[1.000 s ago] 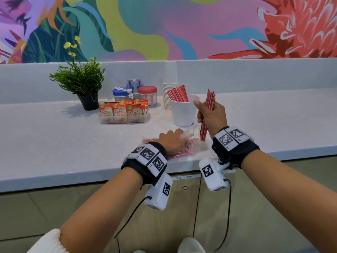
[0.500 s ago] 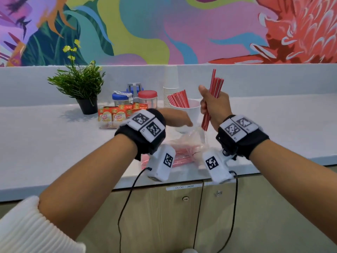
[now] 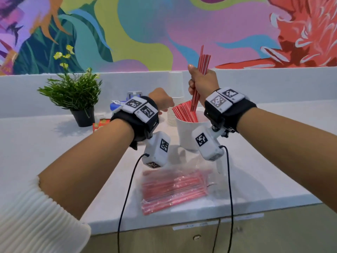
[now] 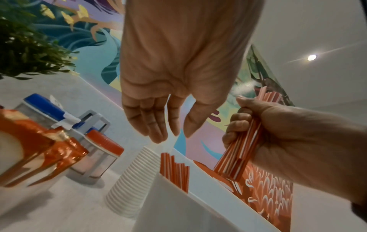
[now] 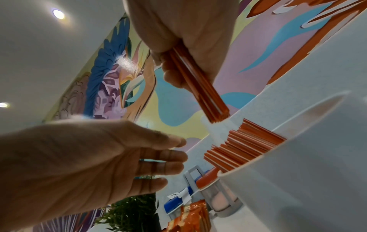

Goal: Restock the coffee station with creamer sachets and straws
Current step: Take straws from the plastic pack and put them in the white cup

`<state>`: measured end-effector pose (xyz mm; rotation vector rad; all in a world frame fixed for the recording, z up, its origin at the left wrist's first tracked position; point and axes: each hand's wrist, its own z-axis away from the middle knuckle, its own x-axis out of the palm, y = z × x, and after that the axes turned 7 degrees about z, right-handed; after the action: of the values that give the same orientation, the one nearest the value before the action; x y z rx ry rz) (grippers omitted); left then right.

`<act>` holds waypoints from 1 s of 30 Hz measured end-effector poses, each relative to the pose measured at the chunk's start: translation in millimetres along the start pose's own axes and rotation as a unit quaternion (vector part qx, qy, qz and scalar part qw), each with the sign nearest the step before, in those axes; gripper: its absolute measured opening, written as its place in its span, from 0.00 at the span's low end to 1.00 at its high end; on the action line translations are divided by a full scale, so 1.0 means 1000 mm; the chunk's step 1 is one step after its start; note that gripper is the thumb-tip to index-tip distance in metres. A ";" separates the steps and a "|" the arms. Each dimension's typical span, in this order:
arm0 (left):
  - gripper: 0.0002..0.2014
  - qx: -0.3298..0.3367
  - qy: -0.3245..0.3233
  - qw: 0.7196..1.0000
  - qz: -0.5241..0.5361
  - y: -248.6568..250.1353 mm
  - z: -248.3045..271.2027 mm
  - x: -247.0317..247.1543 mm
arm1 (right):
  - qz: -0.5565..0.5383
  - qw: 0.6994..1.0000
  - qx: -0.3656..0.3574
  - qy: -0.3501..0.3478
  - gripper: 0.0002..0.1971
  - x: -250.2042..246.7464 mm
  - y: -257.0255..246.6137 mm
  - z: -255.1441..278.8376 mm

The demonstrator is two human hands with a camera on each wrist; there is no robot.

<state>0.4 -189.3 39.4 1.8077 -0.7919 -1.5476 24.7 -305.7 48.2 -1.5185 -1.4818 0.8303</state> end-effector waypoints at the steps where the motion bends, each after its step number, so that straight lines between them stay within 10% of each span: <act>1: 0.10 -0.006 -0.001 1.000 0.022 -0.006 -0.007 0.001 | -0.003 1.000 0.006 -0.001 0.16 0.000 0.006 -0.005; 15: 0.13 0.022 -0.052 0.944 0.324 -0.036 -0.050 0.023 | 0.107 0.977 0.119 -0.139 0.20 -0.002 0.065 -0.015; 23: 0.09 0.017 -0.046 0.944 0.325 -0.038 -0.053 0.024 | 0.488 0.861 0.001 -0.145 0.13 -0.020 0.049 -0.010; 30: 0.09 0.053 -0.043 0.946 0.317 -0.032 -0.054 0.023 | 0.460 0.868 0.028 -0.183 0.10 -0.024 0.042 -0.012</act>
<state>58.5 -182.8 6.3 1.3567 -1.3589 -1.1716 52.0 -328.7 13.0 -2.1182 -0.8815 1.7758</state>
